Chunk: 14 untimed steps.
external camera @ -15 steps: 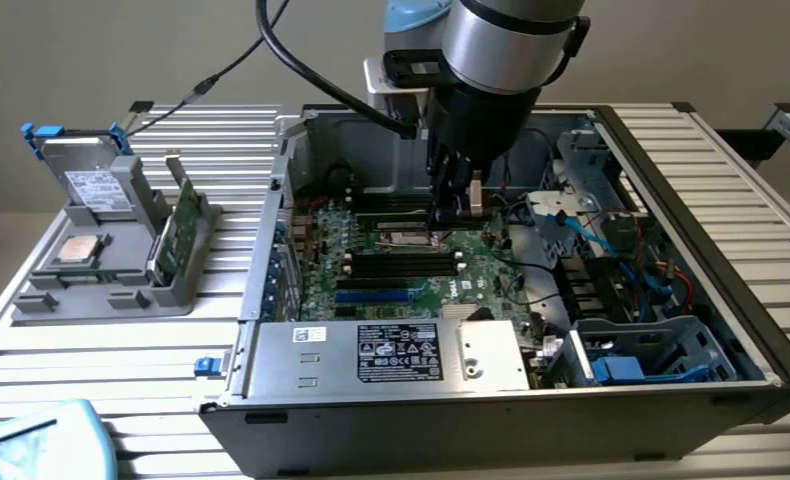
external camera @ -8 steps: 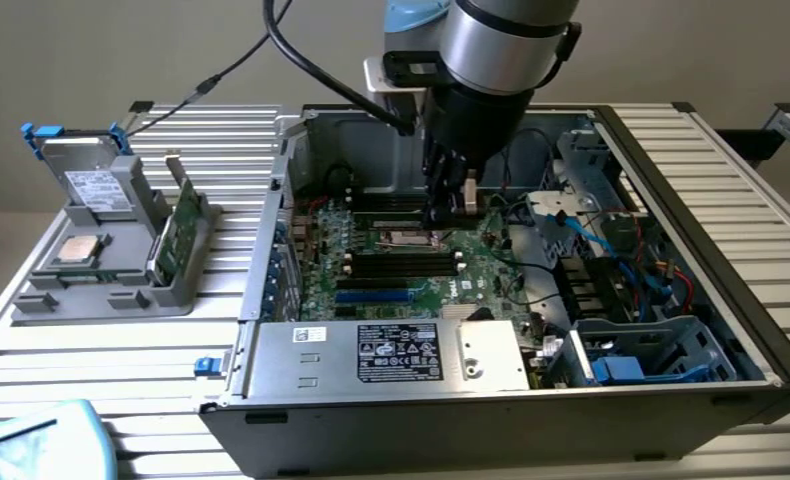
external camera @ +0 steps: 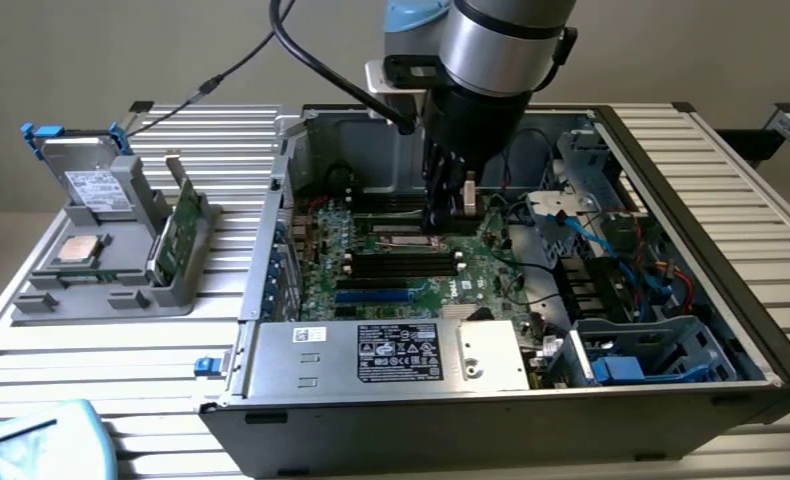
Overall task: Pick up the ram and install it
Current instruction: 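Insert the ram into the slot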
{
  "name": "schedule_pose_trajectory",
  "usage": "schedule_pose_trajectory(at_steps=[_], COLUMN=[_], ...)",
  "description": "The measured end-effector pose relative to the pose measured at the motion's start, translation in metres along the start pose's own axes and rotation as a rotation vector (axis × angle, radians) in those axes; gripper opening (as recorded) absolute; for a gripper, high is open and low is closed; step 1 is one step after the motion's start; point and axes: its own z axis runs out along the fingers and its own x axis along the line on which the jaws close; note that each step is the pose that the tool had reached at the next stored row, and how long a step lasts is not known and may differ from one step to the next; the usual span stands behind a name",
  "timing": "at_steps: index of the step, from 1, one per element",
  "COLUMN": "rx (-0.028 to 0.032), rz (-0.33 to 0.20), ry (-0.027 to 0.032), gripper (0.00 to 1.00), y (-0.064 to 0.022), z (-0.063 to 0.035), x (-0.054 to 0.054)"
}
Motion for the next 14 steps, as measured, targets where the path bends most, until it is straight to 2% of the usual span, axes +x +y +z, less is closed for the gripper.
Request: schedule_pose_trajectory(at_steps=[8,11,14], rx=[0.0035,0.0036,0.0036], rz=[0.039,0.040,0.040], ry=[-0.0043,-0.0039,-0.0008], gripper=[0.14,0.14,0.14], y=[-0.0050,-0.0065,-0.0079], z=[0.0073,0.0122,0.0171], x=[0.000,-0.006,-0.016])
